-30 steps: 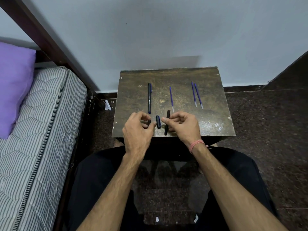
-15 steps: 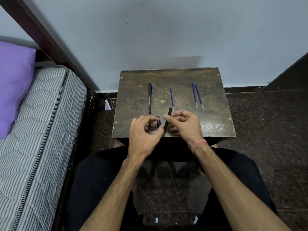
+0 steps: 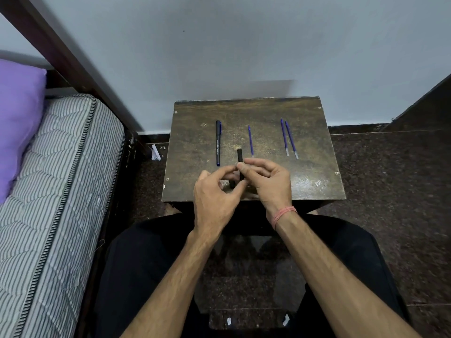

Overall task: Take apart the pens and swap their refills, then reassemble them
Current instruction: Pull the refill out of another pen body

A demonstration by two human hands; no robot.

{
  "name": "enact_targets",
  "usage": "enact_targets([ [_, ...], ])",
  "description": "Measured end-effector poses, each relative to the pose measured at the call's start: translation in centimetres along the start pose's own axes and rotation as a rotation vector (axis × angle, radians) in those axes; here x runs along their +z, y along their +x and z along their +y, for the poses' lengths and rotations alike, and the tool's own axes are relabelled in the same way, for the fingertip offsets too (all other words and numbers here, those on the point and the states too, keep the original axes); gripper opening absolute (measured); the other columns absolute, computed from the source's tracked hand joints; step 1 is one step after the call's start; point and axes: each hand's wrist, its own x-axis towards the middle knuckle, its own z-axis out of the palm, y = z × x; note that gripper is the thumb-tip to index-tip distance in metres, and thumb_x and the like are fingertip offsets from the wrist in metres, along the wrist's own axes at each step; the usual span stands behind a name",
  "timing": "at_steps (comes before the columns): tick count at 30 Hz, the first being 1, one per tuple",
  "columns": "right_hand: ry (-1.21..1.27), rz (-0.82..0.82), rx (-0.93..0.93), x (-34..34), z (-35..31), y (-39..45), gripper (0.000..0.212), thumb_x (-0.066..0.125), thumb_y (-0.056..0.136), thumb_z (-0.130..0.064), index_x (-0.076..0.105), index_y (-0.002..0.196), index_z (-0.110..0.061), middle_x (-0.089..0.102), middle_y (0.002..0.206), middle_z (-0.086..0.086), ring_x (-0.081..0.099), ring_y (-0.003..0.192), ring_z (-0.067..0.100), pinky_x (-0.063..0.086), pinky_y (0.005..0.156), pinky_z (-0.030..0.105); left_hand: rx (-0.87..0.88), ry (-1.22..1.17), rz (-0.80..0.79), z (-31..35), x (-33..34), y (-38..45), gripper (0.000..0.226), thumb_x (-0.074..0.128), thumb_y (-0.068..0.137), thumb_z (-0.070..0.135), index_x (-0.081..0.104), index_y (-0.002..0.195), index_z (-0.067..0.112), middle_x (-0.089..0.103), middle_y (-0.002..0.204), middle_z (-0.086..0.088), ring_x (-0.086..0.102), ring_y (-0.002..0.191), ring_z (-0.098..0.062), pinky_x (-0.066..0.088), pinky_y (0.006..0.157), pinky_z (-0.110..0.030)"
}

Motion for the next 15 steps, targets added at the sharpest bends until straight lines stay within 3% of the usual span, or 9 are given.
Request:
enact_targets([
  [4, -0.037, -0.030, -0.021, 0.2, -0.1, -0.5, 0.020, 0.095, 0.088, -0.026, 0.086, 0.105, -0.019, 0.087, 0.095, 0.009, 0.086, 0.091, 0.026, 0.070, 0.079, 0.038, -0.089, 0.016, 0.049, 0.0, -0.1, 0.1, 0.020, 0.087, 0.091, 0.039, 0.086, 0.110, 0.034, 0.081, 0.088, 0.018, 0.057, 0.086, -0.003, 0.059, 0.081, -0.039],
  [8, -0.354, 0.151, -0.142, -0.9, -1.2, 1.2, 0.005, 0.086, 0.097, -0.034, 0.087, 0.100, -0.030, 0.085, 0.088, 0.001, 0.081, 0.077, 0.017, 0.069, 0.074, 0.041, -0.088, 0.030, 0.041, 0.6, 0.0, -0.3, 0.029, 0.092, 0.088, 0.046, 0.087, 0.111, 0.030, 0.080, 0.088, 0.023, 0.065, 0.095, -0.012, 0.059, 0.088, -0.043],
  [10, -0.694, 0.155, -0.290, -1.5, -1.6, 2.4, 0.016, 0.082, 0.099, -0.029, 0.086, 0.114, -0.030, 0.084, 0.106, -0.003, 0.080, 0.091, 0.014, 0.066, 0.088, 0.040, -0.095, 0.029, 0.039, 0.8, 0.2, -0.4, 0.031, 0.092, 0.087, 0.049, 0.087, 0.111, 0.029, 0.077, 0.085, 0.025, 0.067, 0.097, -0.011, 0.060, 0.090, -0.044],
  [12, -1.059, 0.053, -0.416, -1.8, -1.9, 3.1, 0.030, 0.076, 0.103, -0.031, 0.080, 0.133, -0.027, 0.077, 0.131, -0.005, 0.071, 0.114, 0.019, 0.059, 0.100, 0.040, -0.099, 0.026, 0.038, 0.7, 0.4, -0.5, 0.032, 0.092, 0.086, 0.050, 0.087, 0.110, 0.030, 0.077, 0.084, 0.025, 0.067, 0.098, -0.011, 0.060, 0.091, -0.045],
  [15, -1.311, -0.031, -0.522, -2.1, -2.2, 3.2, 0.030, 0.068, 0.108, -0.034, 0.080, 0.133, -0.023, 0.074, 0.141, -0.006, 0.059, 0.124, 0.026, 0.056, 0.099, 0.041, -0.100, 0.025, 0.032, 0.7, 0.7, -0.6, 0.032, 0.092, 0.085, 0.050, 0.086, 0.110, 0.032, 0.080, 0.084, 0.024, 0.065, 0.099, -0.009, 0.060, 0.090, -0.042],
])
